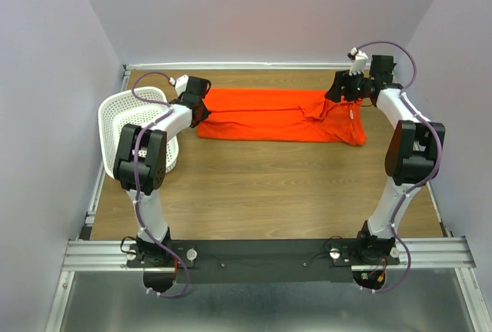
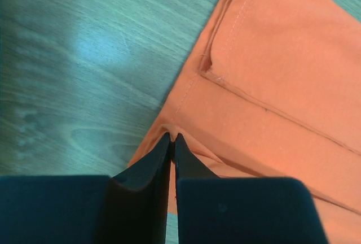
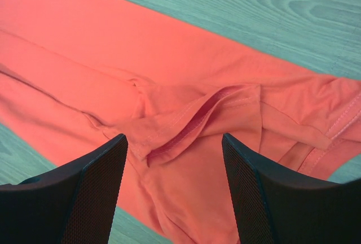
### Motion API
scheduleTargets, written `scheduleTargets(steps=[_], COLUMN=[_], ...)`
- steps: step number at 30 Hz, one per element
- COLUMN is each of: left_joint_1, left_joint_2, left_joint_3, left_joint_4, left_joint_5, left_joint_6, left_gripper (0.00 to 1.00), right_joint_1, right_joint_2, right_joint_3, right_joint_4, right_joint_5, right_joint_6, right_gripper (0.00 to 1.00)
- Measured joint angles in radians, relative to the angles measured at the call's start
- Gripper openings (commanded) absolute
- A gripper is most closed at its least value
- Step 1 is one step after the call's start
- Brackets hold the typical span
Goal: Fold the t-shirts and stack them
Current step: Fold the tshirt
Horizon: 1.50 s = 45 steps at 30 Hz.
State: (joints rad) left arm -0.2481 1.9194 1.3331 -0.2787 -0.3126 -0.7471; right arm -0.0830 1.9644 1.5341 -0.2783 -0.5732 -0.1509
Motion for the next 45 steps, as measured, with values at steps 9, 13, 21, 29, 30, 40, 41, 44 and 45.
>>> scheduleTargets(steps=[9,13,21,29,30,40,41,44,45], left_joint_1=[0.012,0.012,0.013,0.034,0.039,0.048,0.048,0.048,0.048], left_joint_2=[0.004,0.013,-0.146,-0.709,-0.744,-0.587,-0.557,-0.516,-0.498], left_joint_3=[0.000,0.000,-0.127,-0.391,-0.430,-0.794,-0.794,-0.784,-0.774], left_joint_4=[0.005,0.009,0.151,0.415,0.457,0.638,0.648,0.683,0.700], left_joint_5=[0.053,0.078,0.188,0.348,0.380,0.579,0.589,0.604,0.608], left_joint_6=[0.041,0.069,0.222,0.303,0.285,0.150,0.145,0.129,0.123], left_gripper=[0.42,0.47,0.70,0.81,0.81,0.70,0.68,0.66,0.64], right_joint_1=[0.001,0.001,-0.005,-0.141,-0.173,-0.228,-0.232,-0.238,-0.239], right_joint_2=[-0.002,-0.007,-0.140,-0.387,-0.388,-0.269,-0.251,-0.208,-0.196], right_joint_3=[-0.011,-0.022,-0.159,-0.393,-0.412,-0.427,-0.425,-0.425,-0.425], right_joint_4=[0.000,0.000,-0.048,-0.120,-0.124,-0.143,-0.143,-0.146,-0.148], right_joint_5=[-0.002,-0.001,-0.021,-0.032,-0.031,-0.027,-0.029,-0.032,-0.032], right_joint_6=[-0.007,-0.011,-0.166,-0.300,-0.302,-0.259,-0.258,-0.262,-0.266], right_gripper=[0.75,0.76,0.85,0.77,0.76,0.65,0.64,0.64,0.64])
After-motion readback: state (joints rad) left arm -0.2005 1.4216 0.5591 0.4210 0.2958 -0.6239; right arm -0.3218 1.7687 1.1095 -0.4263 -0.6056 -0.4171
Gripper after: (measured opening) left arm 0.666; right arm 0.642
